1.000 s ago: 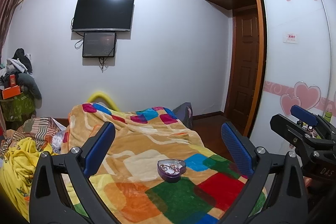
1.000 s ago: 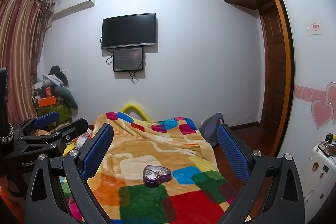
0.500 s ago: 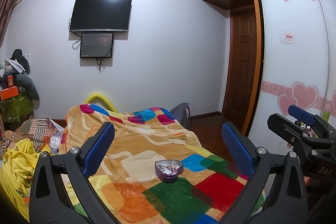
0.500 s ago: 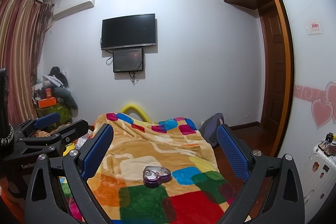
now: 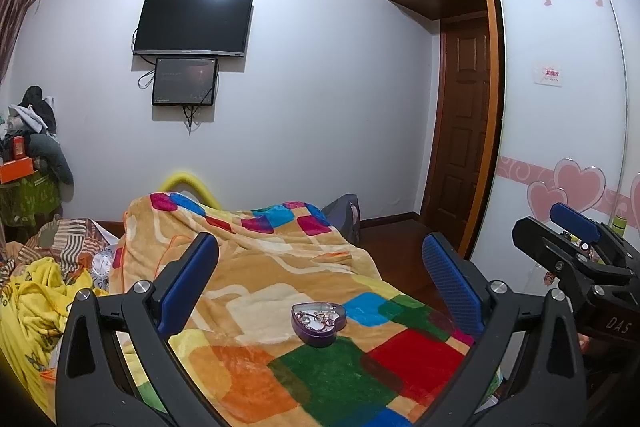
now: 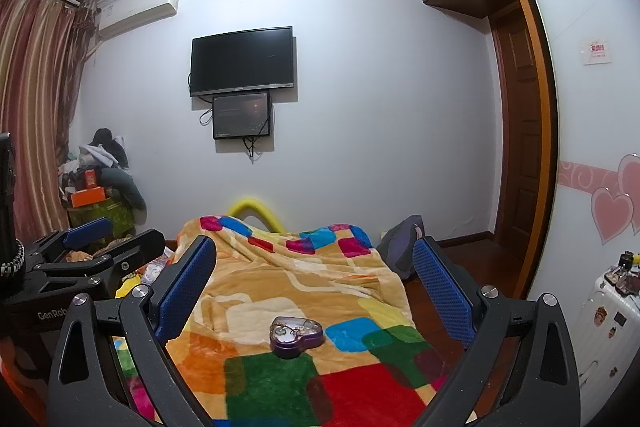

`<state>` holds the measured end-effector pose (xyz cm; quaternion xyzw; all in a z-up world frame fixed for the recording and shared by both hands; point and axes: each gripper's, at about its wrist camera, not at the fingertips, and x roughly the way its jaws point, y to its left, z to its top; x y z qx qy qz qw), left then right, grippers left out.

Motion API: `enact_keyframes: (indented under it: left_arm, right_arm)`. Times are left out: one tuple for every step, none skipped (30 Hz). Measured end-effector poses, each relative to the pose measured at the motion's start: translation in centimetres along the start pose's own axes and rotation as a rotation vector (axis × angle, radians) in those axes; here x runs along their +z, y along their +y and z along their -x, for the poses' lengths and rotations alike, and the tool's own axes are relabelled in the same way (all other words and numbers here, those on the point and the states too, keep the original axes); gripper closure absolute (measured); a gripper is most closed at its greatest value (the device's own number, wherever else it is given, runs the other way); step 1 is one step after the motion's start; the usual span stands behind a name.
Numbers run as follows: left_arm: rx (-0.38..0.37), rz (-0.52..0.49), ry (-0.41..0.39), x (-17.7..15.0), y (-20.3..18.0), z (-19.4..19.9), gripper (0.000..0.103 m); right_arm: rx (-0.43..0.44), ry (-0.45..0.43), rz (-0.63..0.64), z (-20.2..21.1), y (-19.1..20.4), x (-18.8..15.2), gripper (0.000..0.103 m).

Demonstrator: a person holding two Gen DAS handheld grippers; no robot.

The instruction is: Organize jewelry

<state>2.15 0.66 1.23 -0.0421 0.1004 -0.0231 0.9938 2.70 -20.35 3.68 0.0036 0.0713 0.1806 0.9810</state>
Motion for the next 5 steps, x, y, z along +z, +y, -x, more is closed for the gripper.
enact_keyframes:
  left_arm:
    - [0.002, 0.0, 0.0, 0.0, 0.03, -0.05, 0.0]
    - [0.002, -0.001, 0.001, -0.04, 0.06, -0.11, 0.0]
    - [0.002, -0.002, 0.002, -0.07, 0.01, -0.17, 0.0]
    - [0.004, -0.005, 0.003, -0.1, -0.02, -0.24, 0.0]
    - [0.006, -0.008, 0.003, -0.14, -0.08, -0.3, 0.0]
  right_arm:
    - [0.0, 0.001, -0.001, -0.03, -0.01, 0.0, 0.005]
    - [0.001, 0.002, -0.001, -0.06, -0.02, 0.02, 0.005]
    - [0.001, 0.004, -0.002, -0.09, -0.06, 0.01, 0.005]
    - [0.002, 0.005, -0.003, -0.18, -0.08, 0.04, 0.005]
    - [0.002, 0.006, -0.004, -0.22, -0.1, 0.03, 0.005]
